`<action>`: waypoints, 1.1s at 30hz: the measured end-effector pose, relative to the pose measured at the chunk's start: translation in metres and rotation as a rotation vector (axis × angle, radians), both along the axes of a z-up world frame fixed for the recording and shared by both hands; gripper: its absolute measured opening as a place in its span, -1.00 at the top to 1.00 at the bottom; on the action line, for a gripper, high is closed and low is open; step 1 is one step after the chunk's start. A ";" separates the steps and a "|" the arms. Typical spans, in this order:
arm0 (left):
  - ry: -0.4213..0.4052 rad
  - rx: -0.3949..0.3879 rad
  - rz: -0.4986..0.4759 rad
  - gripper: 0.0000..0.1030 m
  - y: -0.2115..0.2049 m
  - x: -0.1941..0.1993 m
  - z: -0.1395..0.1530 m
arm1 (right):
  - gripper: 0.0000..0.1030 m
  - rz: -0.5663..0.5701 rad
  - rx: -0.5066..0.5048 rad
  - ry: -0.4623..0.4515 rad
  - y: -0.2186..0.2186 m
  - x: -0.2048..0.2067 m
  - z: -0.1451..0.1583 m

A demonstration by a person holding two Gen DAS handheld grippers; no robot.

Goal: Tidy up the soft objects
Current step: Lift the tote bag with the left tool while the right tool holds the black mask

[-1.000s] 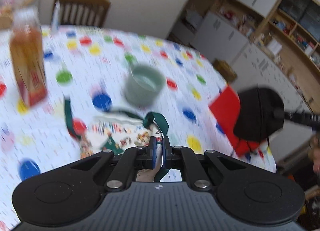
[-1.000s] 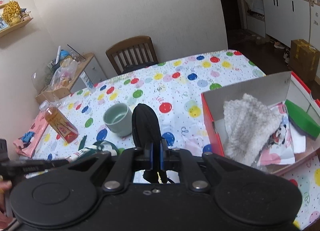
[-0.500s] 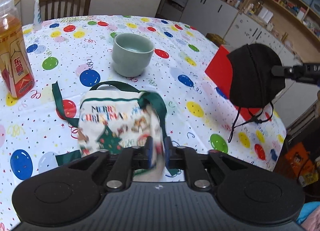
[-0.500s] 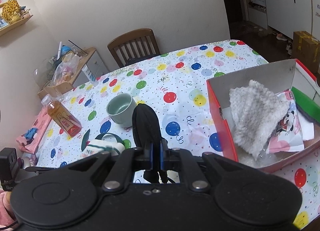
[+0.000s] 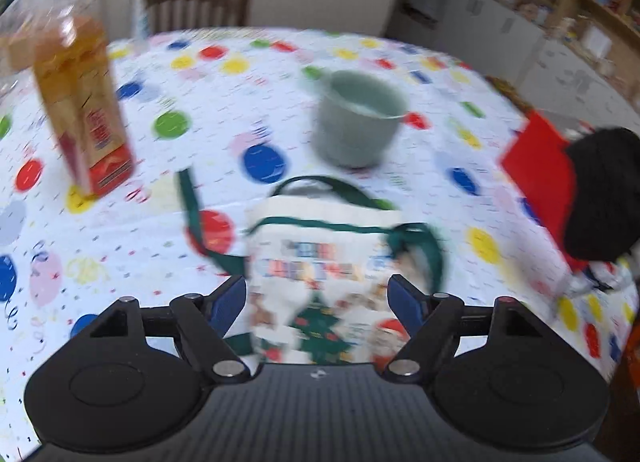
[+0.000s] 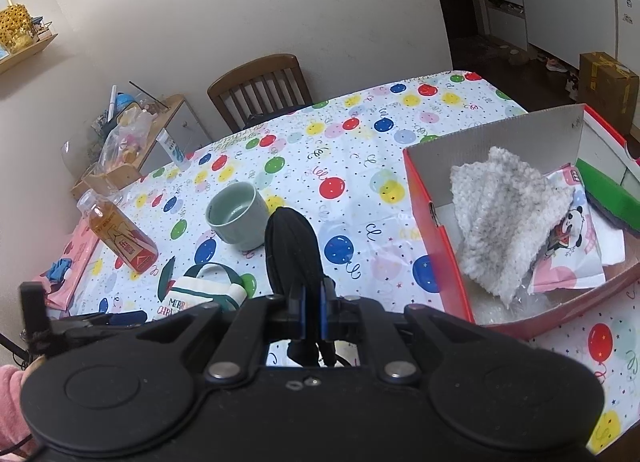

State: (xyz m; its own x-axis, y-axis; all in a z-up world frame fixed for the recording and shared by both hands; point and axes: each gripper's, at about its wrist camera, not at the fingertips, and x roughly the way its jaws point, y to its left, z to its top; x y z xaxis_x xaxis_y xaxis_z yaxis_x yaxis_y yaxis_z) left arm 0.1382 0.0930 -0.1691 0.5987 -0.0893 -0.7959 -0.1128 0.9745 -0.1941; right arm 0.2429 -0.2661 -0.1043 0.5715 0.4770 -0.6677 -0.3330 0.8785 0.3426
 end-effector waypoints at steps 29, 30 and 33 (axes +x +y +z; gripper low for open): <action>-0.087 -0.091 0.022 0.94 -0.026 -0.013 0.028 | 0.89 -0.054 0.006 -0.019 -0.023 -0.006 0.006; -0.097 -0.096 0.015 0.94 -0.029 -0.012 0.034 | 0.89 -0.057 0.003 -0.024 -0.025 -0.006 0.008; -0.130 -0.119 -0.007 0.94 -0.041 -0.007 0.050 | 0.89 -0.068 0.006 -0.041 -0.031 -0.006 0.016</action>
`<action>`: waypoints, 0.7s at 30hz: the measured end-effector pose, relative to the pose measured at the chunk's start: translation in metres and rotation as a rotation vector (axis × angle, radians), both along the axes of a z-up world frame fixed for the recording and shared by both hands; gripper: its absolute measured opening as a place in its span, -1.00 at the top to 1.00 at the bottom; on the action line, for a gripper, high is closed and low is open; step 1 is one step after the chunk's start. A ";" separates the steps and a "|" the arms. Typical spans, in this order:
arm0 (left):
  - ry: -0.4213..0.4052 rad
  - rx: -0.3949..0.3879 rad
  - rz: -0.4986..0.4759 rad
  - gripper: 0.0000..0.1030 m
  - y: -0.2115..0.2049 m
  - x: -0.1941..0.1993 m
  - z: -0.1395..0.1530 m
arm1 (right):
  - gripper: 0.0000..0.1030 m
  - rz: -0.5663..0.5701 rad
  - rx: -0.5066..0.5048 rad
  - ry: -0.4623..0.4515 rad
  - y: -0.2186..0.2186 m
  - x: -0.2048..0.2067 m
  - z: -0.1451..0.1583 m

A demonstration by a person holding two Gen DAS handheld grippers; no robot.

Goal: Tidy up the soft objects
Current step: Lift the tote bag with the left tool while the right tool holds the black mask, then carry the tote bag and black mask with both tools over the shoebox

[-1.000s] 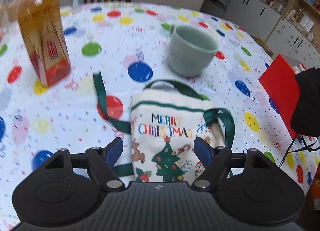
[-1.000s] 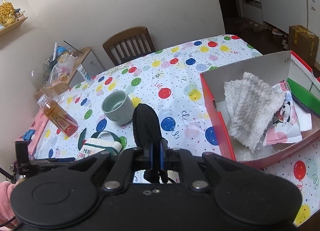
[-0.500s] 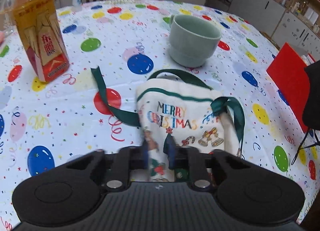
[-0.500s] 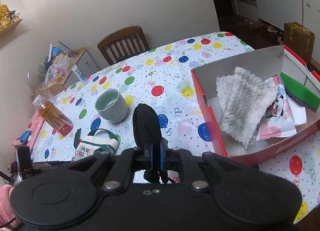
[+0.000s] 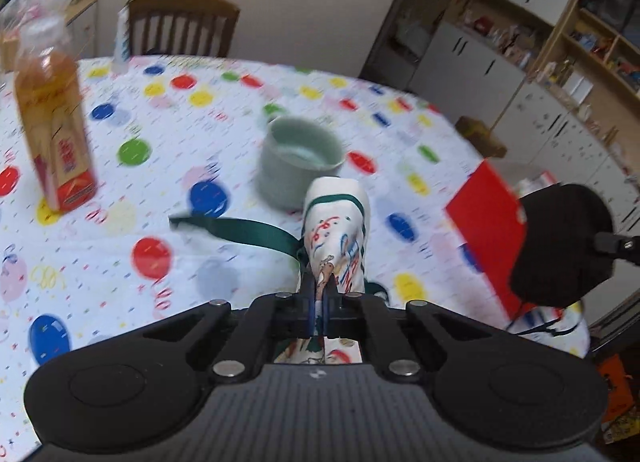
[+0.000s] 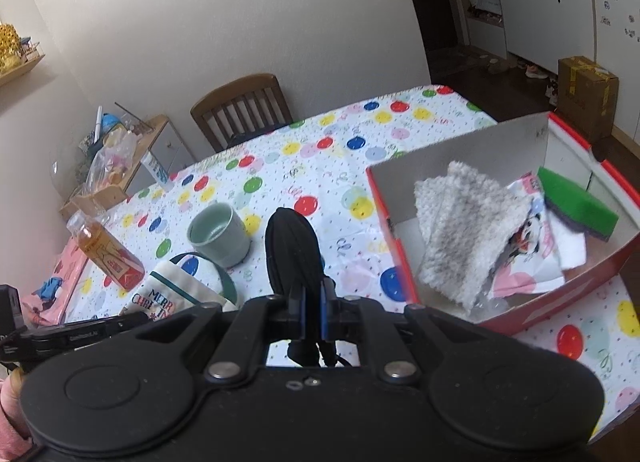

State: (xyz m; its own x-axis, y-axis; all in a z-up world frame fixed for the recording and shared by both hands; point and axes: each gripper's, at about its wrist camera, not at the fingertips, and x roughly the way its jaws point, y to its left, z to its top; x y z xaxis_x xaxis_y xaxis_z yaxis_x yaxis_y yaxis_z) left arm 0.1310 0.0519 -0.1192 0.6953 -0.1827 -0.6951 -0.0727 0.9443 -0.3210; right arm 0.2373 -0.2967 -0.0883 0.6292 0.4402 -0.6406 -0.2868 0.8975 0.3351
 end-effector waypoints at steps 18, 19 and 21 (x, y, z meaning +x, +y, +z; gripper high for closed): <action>-0.187 -0.101 -0.201 0.94 -0.094 0.073 0.091 | 0.89 -0.197 -0.025 -0.180 -0.076 0.022 0.052; -0.199 -0.101 -0.218 0.94 -0.101 0.078 0.097 | 0.89 -0.210 -0.030 -0.184 -0.080 0.025 0.053; -0.224 -0.102 -0.249 0.93 -0.117 0.088 0.109 | 0.89 -0.236 -0.040 -0.193 -0.088 0.029 0.054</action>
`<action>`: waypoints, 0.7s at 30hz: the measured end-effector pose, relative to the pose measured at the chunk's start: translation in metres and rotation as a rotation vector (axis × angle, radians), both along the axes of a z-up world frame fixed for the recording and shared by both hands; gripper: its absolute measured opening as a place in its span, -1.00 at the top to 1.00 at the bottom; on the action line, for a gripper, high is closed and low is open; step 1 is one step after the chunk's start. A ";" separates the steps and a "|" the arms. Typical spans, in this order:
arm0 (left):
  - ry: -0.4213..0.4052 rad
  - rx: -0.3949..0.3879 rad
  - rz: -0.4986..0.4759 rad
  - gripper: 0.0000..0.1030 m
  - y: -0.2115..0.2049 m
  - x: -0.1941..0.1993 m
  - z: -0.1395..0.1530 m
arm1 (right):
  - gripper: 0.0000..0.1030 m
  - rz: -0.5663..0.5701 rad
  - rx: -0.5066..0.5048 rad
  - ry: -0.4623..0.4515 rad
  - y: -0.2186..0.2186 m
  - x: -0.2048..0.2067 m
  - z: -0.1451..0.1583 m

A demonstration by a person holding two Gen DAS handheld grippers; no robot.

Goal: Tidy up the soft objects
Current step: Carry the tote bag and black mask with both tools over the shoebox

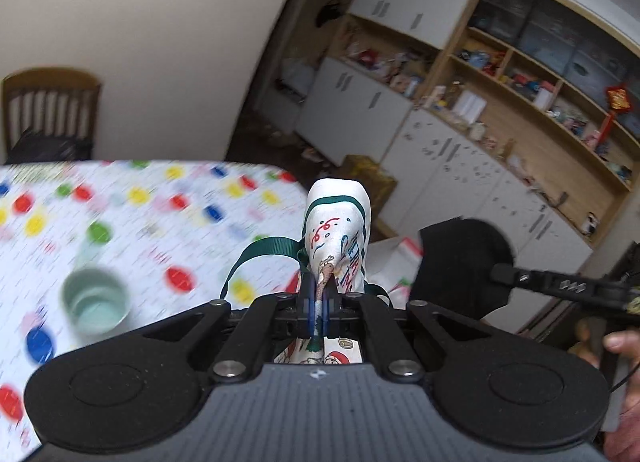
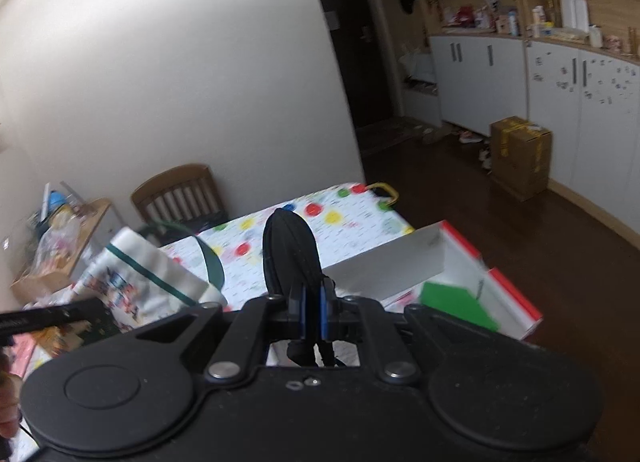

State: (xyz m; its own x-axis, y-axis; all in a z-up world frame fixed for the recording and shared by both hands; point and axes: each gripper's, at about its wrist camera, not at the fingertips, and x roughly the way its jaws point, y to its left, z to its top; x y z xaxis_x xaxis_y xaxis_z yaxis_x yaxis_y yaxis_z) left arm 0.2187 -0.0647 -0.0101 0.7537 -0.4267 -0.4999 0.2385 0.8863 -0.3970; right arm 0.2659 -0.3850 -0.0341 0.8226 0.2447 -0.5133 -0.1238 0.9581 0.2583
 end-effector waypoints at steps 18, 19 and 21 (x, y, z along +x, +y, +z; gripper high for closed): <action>-0.087 0.026 -0.194 0.93 -0.147 0.071 0.022 | 0.89 -0.192 -0.022 0.026 -0.063 0.049 -0.008; -0.074 0.021 -0.193 0.93 -0.151 0.074 0.015 | 0.89 -0.200 -0.018 0.036 -0.066 0.053 -0.011; -0.043 0.015 -0.191 0.93 -0.157 0.082 0.001 | 0.89 -0.208 -0.007 0.059 -0.071 0.057 -0.019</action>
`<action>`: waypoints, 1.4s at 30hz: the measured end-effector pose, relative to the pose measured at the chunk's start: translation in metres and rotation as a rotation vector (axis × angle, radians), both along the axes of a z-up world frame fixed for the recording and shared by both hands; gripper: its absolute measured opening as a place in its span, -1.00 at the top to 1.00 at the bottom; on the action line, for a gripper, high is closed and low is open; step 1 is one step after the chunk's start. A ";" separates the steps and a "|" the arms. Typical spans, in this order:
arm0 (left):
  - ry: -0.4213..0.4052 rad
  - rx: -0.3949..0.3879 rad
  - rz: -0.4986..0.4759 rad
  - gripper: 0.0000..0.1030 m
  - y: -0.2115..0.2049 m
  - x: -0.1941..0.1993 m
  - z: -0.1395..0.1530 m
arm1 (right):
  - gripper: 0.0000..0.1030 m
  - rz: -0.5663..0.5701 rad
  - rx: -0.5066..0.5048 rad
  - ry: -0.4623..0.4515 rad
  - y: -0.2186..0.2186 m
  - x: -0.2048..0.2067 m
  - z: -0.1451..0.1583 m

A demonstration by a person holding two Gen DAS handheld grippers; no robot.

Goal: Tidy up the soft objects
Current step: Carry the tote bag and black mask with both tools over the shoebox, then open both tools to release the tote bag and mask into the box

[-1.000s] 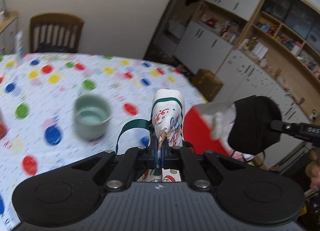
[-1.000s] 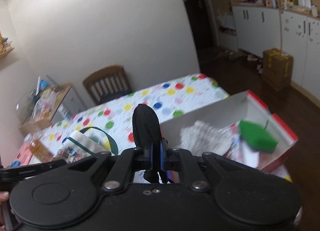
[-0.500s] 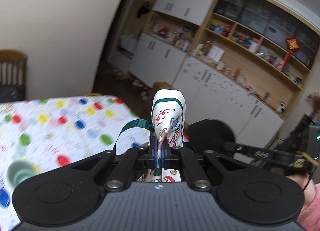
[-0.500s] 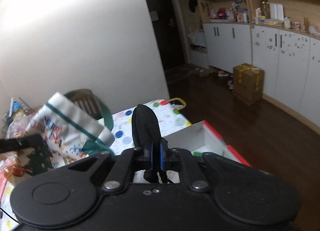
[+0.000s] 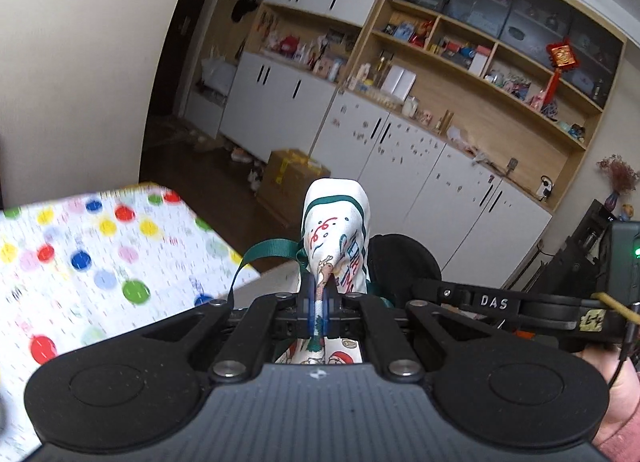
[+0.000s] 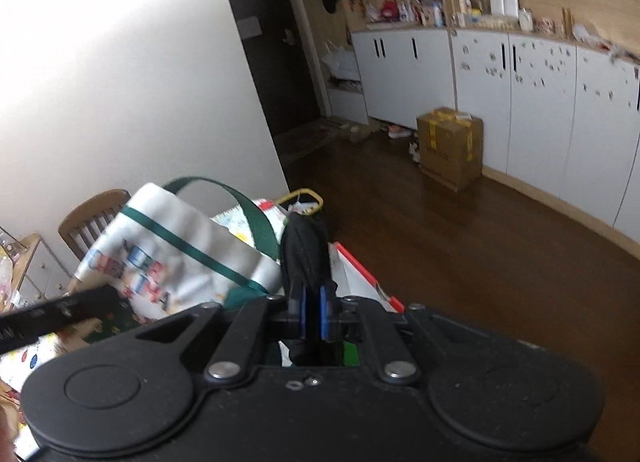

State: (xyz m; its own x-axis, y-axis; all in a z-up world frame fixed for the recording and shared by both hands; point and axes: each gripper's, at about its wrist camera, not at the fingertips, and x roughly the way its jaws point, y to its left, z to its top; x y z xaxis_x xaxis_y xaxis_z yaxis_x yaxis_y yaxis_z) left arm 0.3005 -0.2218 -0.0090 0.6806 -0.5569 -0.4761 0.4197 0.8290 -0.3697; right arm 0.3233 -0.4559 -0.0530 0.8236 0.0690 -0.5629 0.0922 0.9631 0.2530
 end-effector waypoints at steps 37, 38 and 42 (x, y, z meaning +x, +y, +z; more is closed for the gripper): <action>0.245 0.355 -0.005 0.93 -0.031 0.037 -0.124 | 0.81 -0.025 0.038 0.244 0.006 0.045 -0.100; 0.243 0.355 -0.005 0.93 -0.030 0.037 -0.123 | 0.74 -0.024 0.039 0.248 0.005 0.044 -0.099; 0.257 0.341 0.010 0.92 -0.028 0.037 -0.119 | 0.56 -0.013 0.048 0.247 0.004 0.042 -0.092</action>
State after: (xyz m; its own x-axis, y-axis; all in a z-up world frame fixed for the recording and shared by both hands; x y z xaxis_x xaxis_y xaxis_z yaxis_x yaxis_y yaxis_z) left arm 0.3371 -0.2500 -0.1283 0.5201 -0.3320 -0.7869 0.3411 0.9254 -0.1650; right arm 0.3653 -0.4518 -0.1451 0.6622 0.0906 -0.7438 0.1695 0.9488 0.2665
